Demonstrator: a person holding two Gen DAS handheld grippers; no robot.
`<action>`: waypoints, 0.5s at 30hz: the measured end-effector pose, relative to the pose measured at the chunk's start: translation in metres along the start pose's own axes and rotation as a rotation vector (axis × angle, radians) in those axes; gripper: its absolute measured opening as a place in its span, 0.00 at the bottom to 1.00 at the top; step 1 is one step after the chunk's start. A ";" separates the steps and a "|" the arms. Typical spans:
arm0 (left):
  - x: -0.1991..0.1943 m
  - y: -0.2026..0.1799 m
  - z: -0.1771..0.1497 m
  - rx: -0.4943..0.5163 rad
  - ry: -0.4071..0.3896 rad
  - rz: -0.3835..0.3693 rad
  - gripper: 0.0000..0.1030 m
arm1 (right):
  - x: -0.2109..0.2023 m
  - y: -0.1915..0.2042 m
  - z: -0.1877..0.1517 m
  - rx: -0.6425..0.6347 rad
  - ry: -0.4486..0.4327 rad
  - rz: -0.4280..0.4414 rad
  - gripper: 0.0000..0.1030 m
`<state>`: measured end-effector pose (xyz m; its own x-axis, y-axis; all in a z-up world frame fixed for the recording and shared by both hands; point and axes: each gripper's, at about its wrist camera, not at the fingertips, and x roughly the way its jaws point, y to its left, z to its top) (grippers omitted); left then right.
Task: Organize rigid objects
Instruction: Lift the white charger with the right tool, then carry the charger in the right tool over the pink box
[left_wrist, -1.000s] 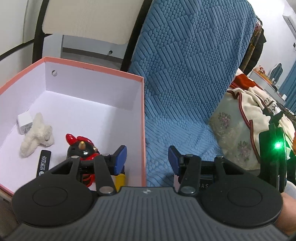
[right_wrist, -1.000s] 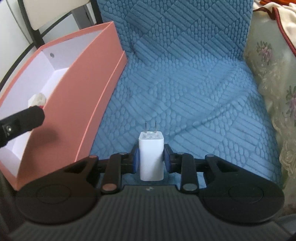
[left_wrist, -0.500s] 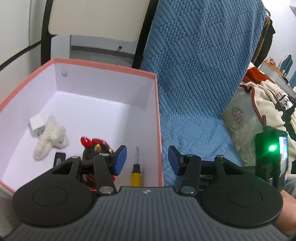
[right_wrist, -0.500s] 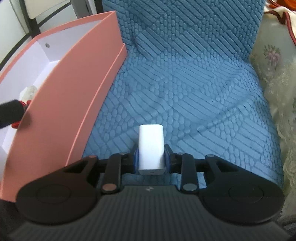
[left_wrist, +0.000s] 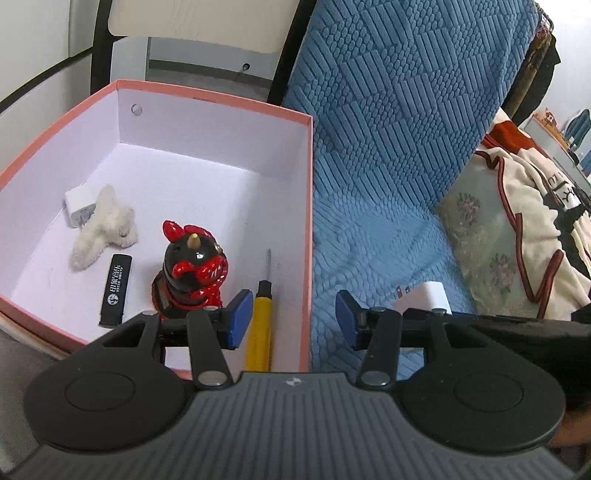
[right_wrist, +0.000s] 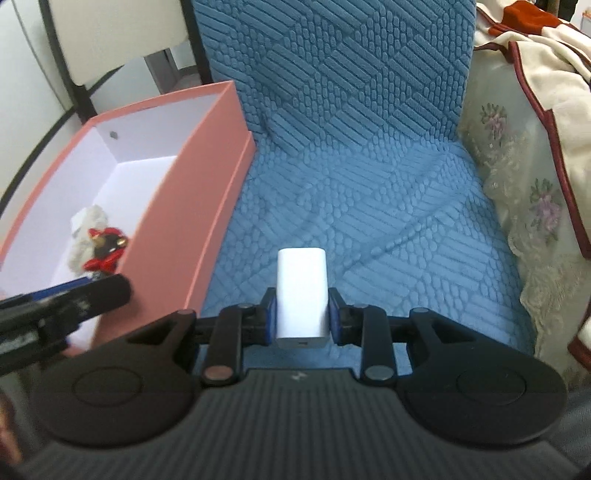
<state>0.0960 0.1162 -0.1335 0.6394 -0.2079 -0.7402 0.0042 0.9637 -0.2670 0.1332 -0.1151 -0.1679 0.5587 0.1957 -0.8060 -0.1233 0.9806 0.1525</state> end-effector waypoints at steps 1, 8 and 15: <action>-0.003 0.000 0.001 0.001 0.002 0.004 0.54 | -0.005 0.002 -0.002 0.000 -0.003 0.004 0.30; -0.023 0.001 0.019 0.028 -0.004 0.010 0.54 | -0.030 0.014 -0.002 -0.004 -0.038 0.025 0.30; -0.046 0.005 0.048 0.026 -0.038 0.002 0.54 | -0.055 0.033 0.017 -0.030 -0.097 0.050 0.30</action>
<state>0.1041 0.1388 -0.0711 0.6684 -0.1999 -0.7165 0.0226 0.9682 -0.2491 0.1124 -0.0935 -0.1085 0.6279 0.2462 -0.7383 -0.1766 0.9690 0.1729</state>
